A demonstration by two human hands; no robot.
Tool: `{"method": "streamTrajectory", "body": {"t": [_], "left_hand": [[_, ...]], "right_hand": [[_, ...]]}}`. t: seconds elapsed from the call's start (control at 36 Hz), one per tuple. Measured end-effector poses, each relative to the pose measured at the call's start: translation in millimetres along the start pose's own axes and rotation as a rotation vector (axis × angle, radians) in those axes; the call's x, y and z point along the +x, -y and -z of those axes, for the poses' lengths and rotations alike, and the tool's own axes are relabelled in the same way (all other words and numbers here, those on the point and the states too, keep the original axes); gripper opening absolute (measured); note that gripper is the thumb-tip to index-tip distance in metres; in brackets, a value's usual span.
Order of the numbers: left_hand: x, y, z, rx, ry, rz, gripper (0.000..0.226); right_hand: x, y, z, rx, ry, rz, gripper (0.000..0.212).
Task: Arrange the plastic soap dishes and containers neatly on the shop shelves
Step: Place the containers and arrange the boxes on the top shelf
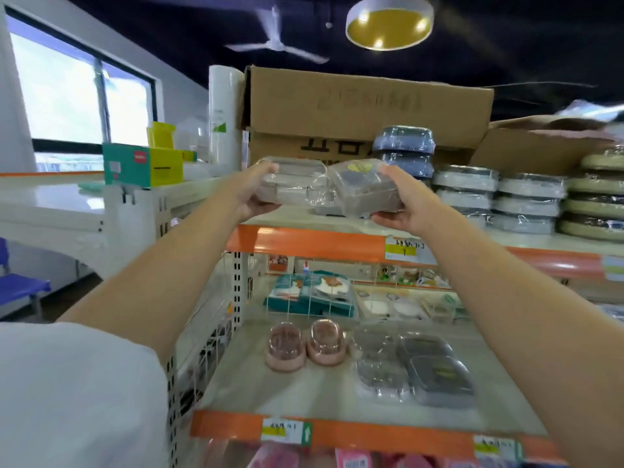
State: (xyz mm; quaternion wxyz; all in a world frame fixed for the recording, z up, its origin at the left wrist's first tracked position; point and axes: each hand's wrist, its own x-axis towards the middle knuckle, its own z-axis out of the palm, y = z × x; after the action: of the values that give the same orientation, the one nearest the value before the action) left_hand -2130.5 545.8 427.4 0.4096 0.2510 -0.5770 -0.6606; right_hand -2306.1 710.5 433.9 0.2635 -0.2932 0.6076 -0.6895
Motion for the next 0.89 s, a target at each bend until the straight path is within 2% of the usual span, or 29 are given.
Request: {"method": "streamTrajectory", "body": {"t": [0.06, 0.25, 0.36, 0.5, 0.56, 0.61, 0.69, 0.78, 0.89], "left_hand": [[-13, -2, -2, 0.000, -0.010, -0.005, 0.036], [-53, 4, -22, 0.001, 0.001, -0.047, 0.027], [-79, 16, -40, -0.014, -0.010, -0.060, 0.030], [-114, 37, -65, -0.015, -0.045, -0.062, 0.011], [-128, 48, -74, -0.001, -0.056, -0.055, 0.007], [-140, 58, -81, -0.003, -0.063, -0.033, 0.009], [-159, 68, -92, -0.037, -0.076, -0.027, 0.013], [-173, 79, -100, -0.016, -0.108, 0.007, 0.022], [-188, 95, -115, 0.000, -0.117, 0.070, 0.002]], "right_hand": [[-9, 0, 5, 0.018, 0.009, 0.007, 0.036], [-40, -2, 32, 0.075, 0.076, -0.001, 0.022], [-63, -9, 60, 0.093, 0.115, -0.036, 0.019], [-89, -22, 92, 0.097, 0.157, -0.079, 0.024], [-98, -30, 106, 0.090, 0.161, -0.089, 0.031], [-107, -39, 117, 0.083, 0.186, -0.103, 0.036], [-118, -49, 133, 0.049, 0.233, -0.115, 0.026], [-124, -60, 153, 0.001, 0.257, -0.126, 0.028], [-126, -72, 178, -0.102, 0.210, -0.103, 0.032]]}}
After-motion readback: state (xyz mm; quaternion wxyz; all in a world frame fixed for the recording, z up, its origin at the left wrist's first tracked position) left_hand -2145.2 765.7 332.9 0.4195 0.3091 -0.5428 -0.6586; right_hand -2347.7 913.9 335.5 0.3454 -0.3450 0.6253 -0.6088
